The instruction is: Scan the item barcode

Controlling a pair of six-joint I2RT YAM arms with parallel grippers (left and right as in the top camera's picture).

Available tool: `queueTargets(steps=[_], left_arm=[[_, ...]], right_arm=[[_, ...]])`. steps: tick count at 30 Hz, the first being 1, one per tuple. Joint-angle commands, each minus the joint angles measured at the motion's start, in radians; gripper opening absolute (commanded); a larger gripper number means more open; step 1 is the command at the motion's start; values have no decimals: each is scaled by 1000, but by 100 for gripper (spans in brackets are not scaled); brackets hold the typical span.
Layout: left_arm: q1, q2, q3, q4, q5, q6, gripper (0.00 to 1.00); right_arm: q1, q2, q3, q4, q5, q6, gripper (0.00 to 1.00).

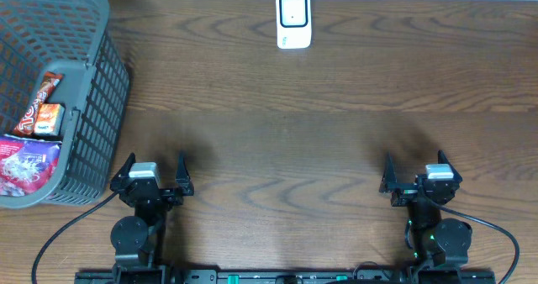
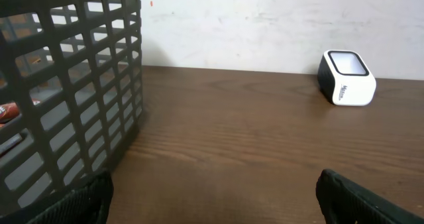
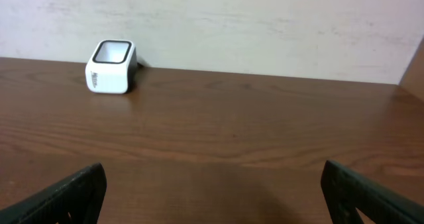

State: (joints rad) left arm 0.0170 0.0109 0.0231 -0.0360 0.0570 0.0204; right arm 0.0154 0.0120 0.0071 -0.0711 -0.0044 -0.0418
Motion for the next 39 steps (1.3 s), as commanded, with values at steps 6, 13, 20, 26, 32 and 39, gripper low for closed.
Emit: queueTargets(steps=[6, 13, 20, 26, 32, 39], left_arm=[[4, -7, -19, -30, 9, 5, 98], [4, -7, -19, -30, 10, 5, 98], [4, -7, -19, -23, 34, -24, 98], [3, -7, -18, -5, 328, -520, 98], [3, -7, -18, 7, 497, -982, 98], [3, -7, -16, 399, 439, -1343, 98]], right_arm=[[-7, -6, -2, -5, -1, -15, 99], [-7, -6, -2, -4, -2, -15, 99], [-7, -5, -2, -4, -1, -15, 99], [-7, -5, -2, -4, -1, -15, 99], [-7, -5, -2, -4, -1, -15, 99], [-8, -5, -2, -4, -2, -15, 99]])
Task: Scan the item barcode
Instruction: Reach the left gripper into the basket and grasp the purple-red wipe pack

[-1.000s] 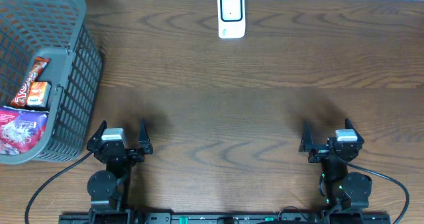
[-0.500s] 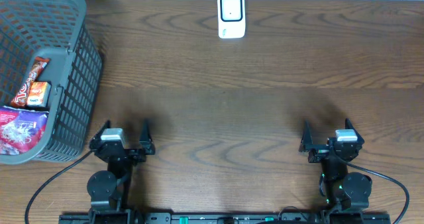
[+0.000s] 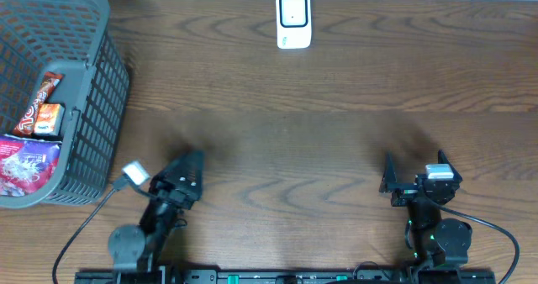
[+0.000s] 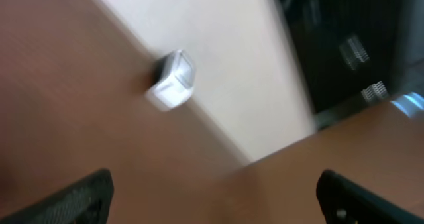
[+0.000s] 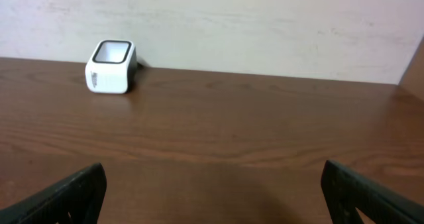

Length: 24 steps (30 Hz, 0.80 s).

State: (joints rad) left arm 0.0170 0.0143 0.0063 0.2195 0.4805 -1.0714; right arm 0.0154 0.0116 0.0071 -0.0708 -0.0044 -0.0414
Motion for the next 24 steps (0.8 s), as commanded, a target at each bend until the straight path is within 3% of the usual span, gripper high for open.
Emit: queueTargets(steps=[1, 3, 6, 12, 14, 20, 24], left_arm=[[3, -10, 6, 249, -16, -263, 98], [4, -10, 41, 393, -94, -262, 98], [5, 13, 163, 396, -163, -230, 98], [4, 218, 526, 217, -177, 222, 98], [4, 344, 700, 35, -307, 363, 98], [5, 755, 1137, -345, -678, 579, 98], [17, 1061, 1413, -517, -1086, 673, 98]], right_arm=[[-7, -5, -2, -4, -1, -16, 99], [-7, -5, -2, -4, -1, -16, 99], [-7, -5, -2, -4, -1, -16, 99], [-7, -5, -2, -4, -1, -16, 99], [-7, -5, -2, -4, -2, -16, 99], [-8, -5, -2, -5, -1, -16, 99], [-8, -5, -2, -4, -1, -16, 99]])
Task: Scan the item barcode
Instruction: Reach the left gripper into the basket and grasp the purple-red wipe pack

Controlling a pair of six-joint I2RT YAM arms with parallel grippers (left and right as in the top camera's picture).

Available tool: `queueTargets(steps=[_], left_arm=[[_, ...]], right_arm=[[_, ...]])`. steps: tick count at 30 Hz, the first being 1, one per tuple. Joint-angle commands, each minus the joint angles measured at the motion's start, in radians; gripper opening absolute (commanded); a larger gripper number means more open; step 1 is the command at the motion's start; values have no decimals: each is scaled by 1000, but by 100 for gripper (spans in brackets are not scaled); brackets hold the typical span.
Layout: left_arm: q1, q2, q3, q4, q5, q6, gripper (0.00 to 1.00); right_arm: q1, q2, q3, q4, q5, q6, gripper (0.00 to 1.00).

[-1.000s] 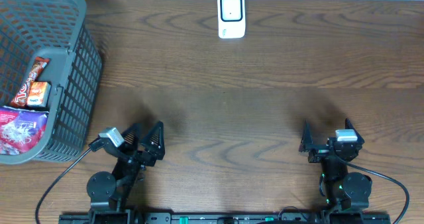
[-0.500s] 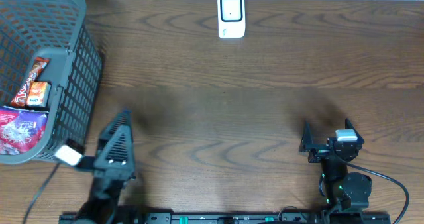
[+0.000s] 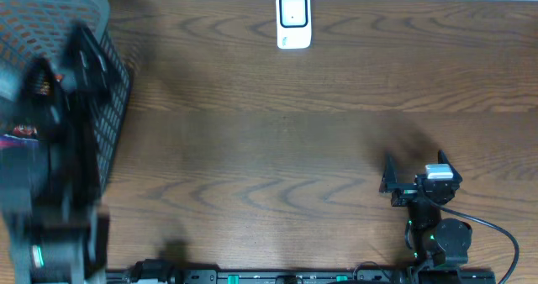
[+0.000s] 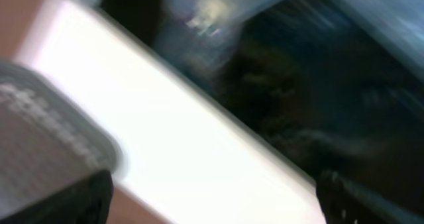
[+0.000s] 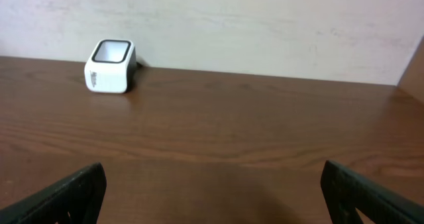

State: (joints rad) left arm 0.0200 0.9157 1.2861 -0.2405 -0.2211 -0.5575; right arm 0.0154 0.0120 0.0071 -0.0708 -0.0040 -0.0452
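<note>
The white barcode scanner stands at the table's far edge, also at the left of the right wrist view as scanner. The packaged items lie in the grey basket at the far left, mostly hidden under my raised, blurred left arm; only a red sliver of a packet shows. My left gripper hangs over the basket's right side, open and holding nothing; its wrist view is motion-blurred, with a grey rim at the left. My right gripper rests open at the front right.
The wooden table stretches between the basket and the right arm. A pale wall rises behind the scanner. Cables run along the front edge by the arm bases.
My left arm has risen from the front left of the table and now stands over the basket's right side, blurred in motion. The right arm has not moved.
Both grippers first rested open at the table's front edge, facing the wall. Then the left gripper was turned and tilted to the right near its base. Now it is up over the basket, still open, while the right has stayed put.
</note>
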Motion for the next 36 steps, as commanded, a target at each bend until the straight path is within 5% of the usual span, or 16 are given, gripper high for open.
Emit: queueTargets(steps=[1, 7, 9, 13, 20, 36], left_arm=[[24, 227, 197, -105, -477, 185, 98], [132, 490, 403, -402, -738, 272, 98], [203, 529, 403, -529, -729, 131, 98], [345, 578, 403, -669, -540, -122, 98], [510, 667, 399, -777, -88, -117, 98], [523, 936, 370, -832, -159, -175, 98]], right_arm=[[-7, -5, -2, -4, -2, -12, 99], [-7, -5, -2, -4, -2, -12, 99], [-8, -5, -2, -4, -2, -12, 99], [-7, -5, -2, -4, -2, -12, 99], [-8, -5, -2, -4, -2, -12, 99], [-7, -5, -2, -4, -2, -12, 99]])
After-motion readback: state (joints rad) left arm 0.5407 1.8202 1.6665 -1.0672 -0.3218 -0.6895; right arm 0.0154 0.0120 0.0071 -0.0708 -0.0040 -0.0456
